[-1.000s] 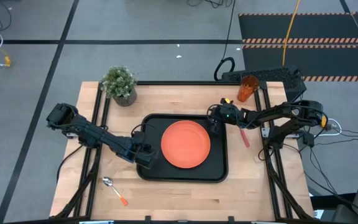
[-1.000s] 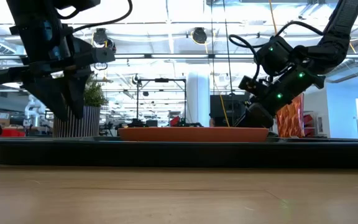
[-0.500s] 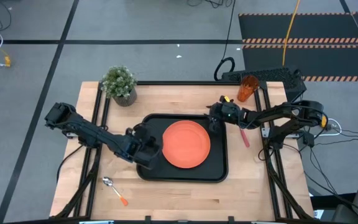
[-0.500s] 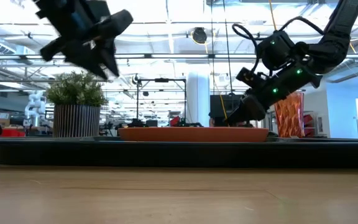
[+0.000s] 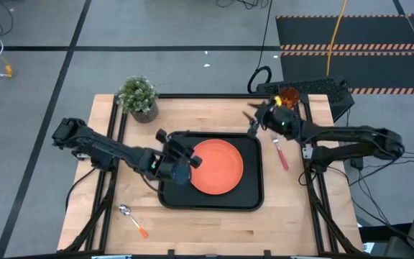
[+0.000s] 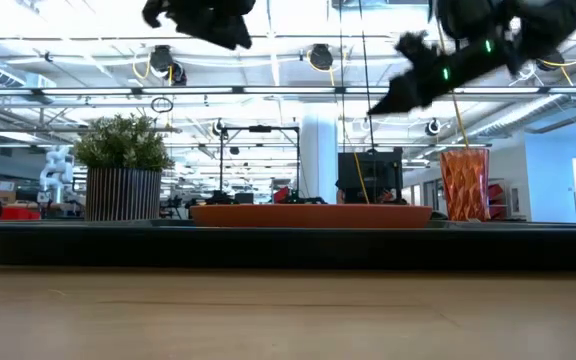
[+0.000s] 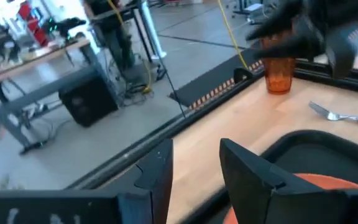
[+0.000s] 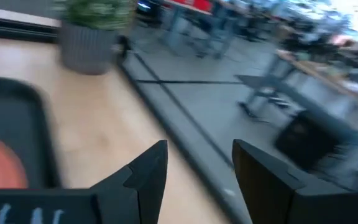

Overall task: Pick and place plate/cup/fork/spoon on tray
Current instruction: Put the orange cup on the black tray to the top right of the orange plate

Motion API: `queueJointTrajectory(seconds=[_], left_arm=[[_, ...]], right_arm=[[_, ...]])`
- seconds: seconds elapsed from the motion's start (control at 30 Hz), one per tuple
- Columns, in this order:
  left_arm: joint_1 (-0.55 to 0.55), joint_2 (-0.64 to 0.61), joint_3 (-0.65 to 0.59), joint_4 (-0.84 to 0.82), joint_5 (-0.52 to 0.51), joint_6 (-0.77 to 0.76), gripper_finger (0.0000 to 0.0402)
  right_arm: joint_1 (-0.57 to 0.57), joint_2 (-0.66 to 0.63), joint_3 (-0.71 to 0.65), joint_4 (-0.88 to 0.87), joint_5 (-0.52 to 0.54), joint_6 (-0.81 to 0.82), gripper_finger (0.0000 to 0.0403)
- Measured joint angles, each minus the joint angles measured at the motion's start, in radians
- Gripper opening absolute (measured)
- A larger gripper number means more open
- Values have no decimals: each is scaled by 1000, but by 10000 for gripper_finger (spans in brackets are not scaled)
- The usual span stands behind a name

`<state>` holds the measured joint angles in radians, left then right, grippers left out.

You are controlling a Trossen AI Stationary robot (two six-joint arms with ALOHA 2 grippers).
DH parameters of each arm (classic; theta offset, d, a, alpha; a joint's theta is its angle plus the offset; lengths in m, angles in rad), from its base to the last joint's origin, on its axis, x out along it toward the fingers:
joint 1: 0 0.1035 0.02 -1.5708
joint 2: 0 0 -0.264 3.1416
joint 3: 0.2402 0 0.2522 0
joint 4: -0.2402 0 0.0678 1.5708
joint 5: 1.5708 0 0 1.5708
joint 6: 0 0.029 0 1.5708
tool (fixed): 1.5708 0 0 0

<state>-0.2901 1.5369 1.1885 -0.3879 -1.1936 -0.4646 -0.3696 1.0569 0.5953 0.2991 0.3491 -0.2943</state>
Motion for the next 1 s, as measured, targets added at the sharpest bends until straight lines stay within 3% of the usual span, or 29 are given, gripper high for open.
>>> queueJointTrajectory(seconds=[0.1, 0.23, 0.3, 0.37, 0.53, 0.67, 0.9, 1.0], left_arm=[[54, -5, -18, 183, 128, 167, 136], [103, 1, -98, 513, 438, 397, 136], [124, -3, -129, 643, 585, 452, 136], [135, -10, -141, 689, 664, 487, 136], [121, -101, -142, 679, 761, 534, 136], [105, -160, -148, 667, 810, 606, 136], [138, -205, -169, 696, 825, 705, 136], [186, -210, -167, 680, 855, 714, 136]], right_arm=[[0, -36, 178, -270, 82, -18, 176], [0, -33, 418, -614, 143, 87, 176], [0, -28, 511, -749, 152, 146, 176], [0, -21, 585, -906, 154, 192, 176], [-9, -11, 684, -1250, 270, 284, 176], [-42, -8, 687, -1417, 280, 353, 176], [-167, 51, 687, -1383, 273, 319, 176], [-253, 99, 687, -1328, 185, 293, 176]])
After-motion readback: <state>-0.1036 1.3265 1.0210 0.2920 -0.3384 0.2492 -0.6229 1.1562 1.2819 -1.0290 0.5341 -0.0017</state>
